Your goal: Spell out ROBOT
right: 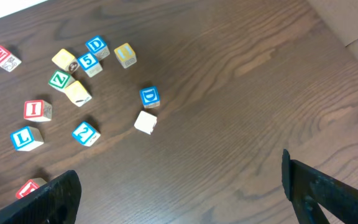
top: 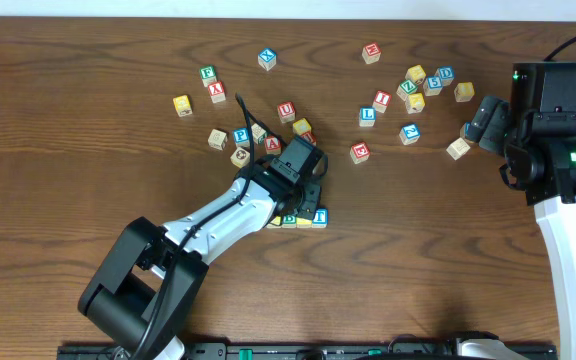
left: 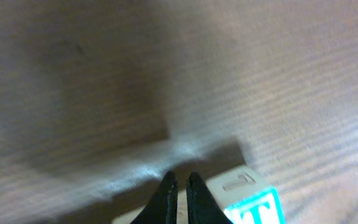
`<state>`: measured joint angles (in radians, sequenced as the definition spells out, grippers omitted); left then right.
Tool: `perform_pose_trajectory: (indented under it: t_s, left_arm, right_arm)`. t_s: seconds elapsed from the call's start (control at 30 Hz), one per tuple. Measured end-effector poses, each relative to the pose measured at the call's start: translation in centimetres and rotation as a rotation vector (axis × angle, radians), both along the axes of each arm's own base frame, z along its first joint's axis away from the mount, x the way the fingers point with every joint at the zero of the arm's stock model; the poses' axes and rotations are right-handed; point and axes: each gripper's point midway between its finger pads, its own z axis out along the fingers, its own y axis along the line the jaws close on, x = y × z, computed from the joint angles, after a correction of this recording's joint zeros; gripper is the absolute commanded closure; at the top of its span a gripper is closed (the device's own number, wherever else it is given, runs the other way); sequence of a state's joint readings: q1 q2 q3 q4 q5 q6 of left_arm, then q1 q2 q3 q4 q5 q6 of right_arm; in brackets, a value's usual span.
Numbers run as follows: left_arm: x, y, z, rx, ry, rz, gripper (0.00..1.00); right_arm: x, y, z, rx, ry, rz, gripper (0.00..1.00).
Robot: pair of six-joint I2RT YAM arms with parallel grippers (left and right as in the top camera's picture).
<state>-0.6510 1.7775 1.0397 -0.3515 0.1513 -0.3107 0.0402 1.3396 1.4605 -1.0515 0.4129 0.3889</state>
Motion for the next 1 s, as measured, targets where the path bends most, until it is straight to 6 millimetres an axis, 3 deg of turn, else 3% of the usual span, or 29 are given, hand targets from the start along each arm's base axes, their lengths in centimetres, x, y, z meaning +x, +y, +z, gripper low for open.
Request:
perform_pose_trajectory:
  t_s: [0.3,0.5,0.67,0.8,0.83,0.9,1.0]
  left_arm:
    - [1.9,1.3,0.5,0.038,-0.057,0.047,0.93]
    - [3.3,3.7,2.6,0.081,-0.042,0.08,0.93]
    - [4.0,5.3,7.8,0.053,-0.116,0.096,0.93]
    - [3.5,7.4,14.6,-0.016,-0.245,0.135,0.93]
    - [3.5,7.6,15.2,-0.023,-0.257,0.139,0.92]
    - [2.7,8.9,17.5,-0.04,-0.296,0.159,0.83]
    - [1.5,10.7,20.5,-0.065,-0.358,0.192,0.6]
  right_arm:
    - [0.0,0.0,0.0,0.0,0.0,0.0,0.01]
    - [0.0,0.0,0.0,0.0,0.0,0.0,0.01]
    - [0.0,0.0,0.0,0.0,0.0,0.0,0.01]
    - [0.0,0.0,0.0,0.0,0.0,0.0,0.01]
    - [0.0,0.0,0.0,0.0,0.0,0.0,0.01]
    - [0.0,0.0,0.0,0.0,0.0,0.0,0.01]
    - [0.0,0.0,0.0,0.0,0.0,0.0,0.01]
